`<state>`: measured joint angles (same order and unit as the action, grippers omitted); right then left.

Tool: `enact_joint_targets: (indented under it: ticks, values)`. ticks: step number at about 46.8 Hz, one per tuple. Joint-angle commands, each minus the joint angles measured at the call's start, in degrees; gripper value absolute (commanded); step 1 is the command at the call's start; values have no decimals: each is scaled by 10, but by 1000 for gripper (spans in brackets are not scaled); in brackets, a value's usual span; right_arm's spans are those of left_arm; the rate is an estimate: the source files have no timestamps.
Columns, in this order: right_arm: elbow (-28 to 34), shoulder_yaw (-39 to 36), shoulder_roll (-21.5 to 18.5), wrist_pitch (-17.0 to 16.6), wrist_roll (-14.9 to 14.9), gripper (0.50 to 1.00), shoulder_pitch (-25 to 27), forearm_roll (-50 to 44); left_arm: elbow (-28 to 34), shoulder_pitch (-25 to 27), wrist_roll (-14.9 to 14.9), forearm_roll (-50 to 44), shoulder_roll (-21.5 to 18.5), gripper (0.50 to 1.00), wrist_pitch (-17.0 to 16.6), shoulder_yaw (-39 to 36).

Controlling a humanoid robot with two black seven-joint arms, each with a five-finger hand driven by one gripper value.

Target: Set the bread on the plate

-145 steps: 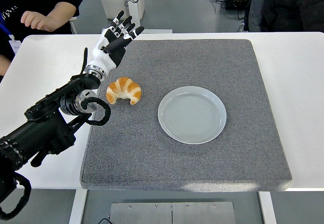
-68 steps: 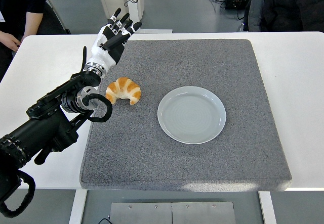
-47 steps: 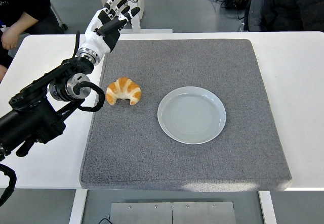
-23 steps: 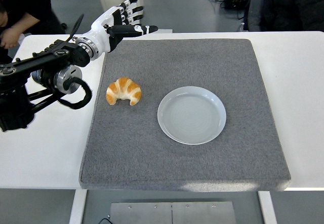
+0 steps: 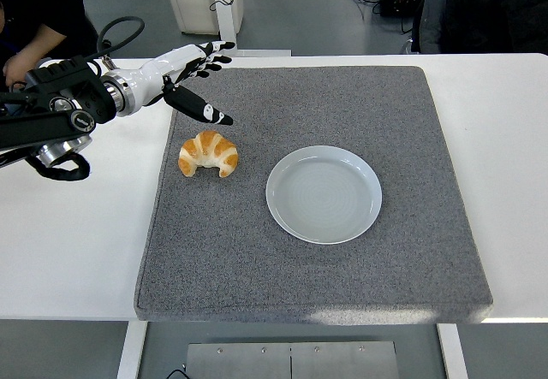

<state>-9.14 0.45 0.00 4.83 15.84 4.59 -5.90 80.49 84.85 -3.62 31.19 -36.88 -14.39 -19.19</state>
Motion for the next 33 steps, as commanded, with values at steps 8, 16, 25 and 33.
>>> enact_joint_targets:
  ticks: [8, 16, 25, 33]
  values:
    - [0, 0, 0, 0, 0, 1000, 0, 0, 20, -14, 0, 90, -25, 968, 5, -6]
    - [1, 0, 0, 0, 0, 1000, 0, 0, 20, -15, -4, 149, -42, 968, 8, -37]
    - [0, -2, 0, 0, 0, 1000, 0, -1, 9, -56, -9, 193, -44, 968, 2, -25]
    - [1, -1, 0, 0, 0, 1000, 0, 0, -18, -92, -14, 194, -25, 966, -27, -5]
